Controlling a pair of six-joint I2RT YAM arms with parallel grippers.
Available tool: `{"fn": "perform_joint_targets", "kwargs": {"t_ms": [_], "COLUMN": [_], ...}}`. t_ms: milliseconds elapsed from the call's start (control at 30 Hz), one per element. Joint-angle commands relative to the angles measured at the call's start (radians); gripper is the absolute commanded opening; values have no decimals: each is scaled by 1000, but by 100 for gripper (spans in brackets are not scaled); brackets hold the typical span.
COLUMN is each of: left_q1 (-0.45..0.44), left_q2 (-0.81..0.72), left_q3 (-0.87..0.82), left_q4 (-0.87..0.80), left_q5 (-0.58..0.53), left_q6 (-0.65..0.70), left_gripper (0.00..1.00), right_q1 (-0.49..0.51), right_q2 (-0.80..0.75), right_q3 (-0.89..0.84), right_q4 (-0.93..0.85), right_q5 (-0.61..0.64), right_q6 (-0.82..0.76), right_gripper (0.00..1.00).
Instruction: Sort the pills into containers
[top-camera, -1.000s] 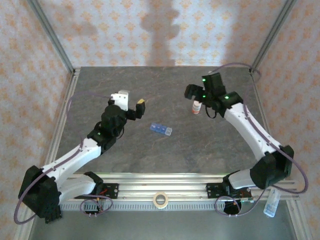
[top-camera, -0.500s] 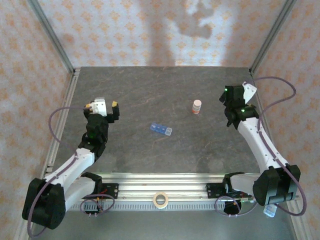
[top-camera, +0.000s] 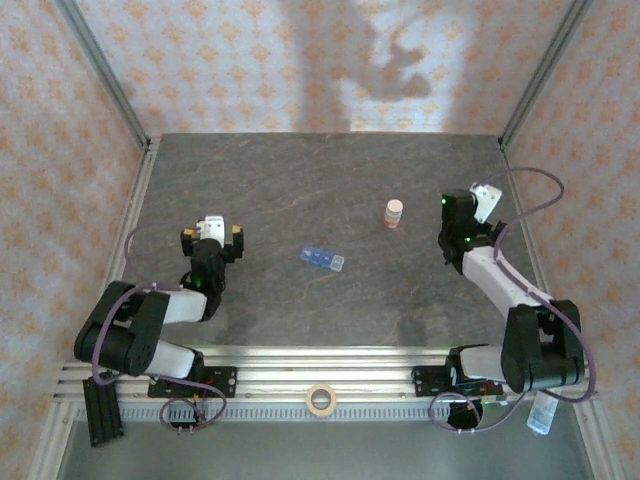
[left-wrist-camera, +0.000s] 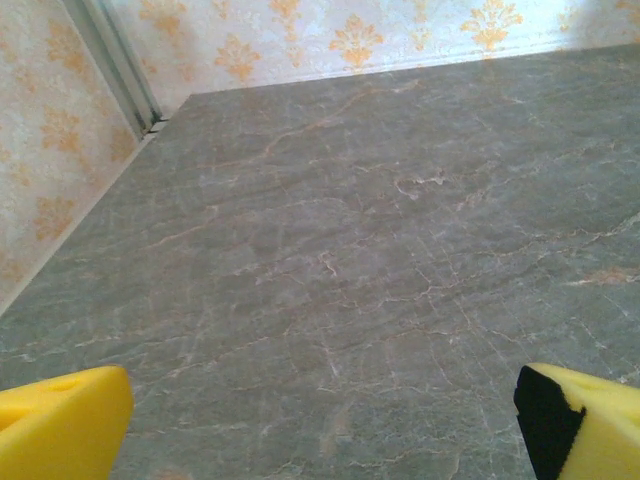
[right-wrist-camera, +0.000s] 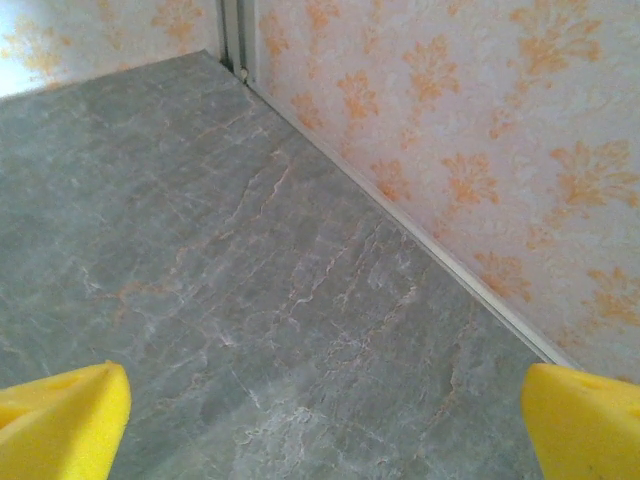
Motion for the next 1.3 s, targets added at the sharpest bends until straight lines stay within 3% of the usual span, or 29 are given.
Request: {"fn": "perform_joint_targets", "kwargs": {"t_ms": [0, 133, 233, 300, 367, 467, 533, 600, 667, 1267], "left_q1": [22, 57, 72, 90, 106, 132, 145, 146, 152, 150], "left_q2": [47, 115, 85, 101, 90, 96, 98, 98, 101, 99], "left_q3": [12, 17, 75, 90, 116, 143, 145, 148, 149, 143], "left_q4": [134, 185, 32, 30, -54, -94, -98, -103, -100, -92], "left_q5": [12, 121, 139, 172, 195, 192, 211, 212, 218, 219], "left_q6": [5, 11, -12, -20, -36, -73, -80, -82, -85, -79], "left_gripper": [100, 100, 100, 100, 100, 100, 100, 100, 100, 100], "right_q1": [-6, -8, -12, -19, -20, -59, -65, -66, -69, -73], "right_q2": [27, 104, 158, 157, 187, 248, 213, 242, 225, 221], "right_q3": [-95, -204, -295, -259, -262, -338, -292, -303, -287, -297], "right_q4": [280, 511, 728, 644, 679, 888, 733, 802, 742, 760], "right_q5": [-16, -109, -120, -175, -265, -307, -352, -355, -360, -378], "right_q6": [-73, -109, -113, -110, -149, -125, -123, -131, -124, -130], "right_gripper": [100, 100, 100, 100, 100, 100, 100, 100, 100, 100]}}
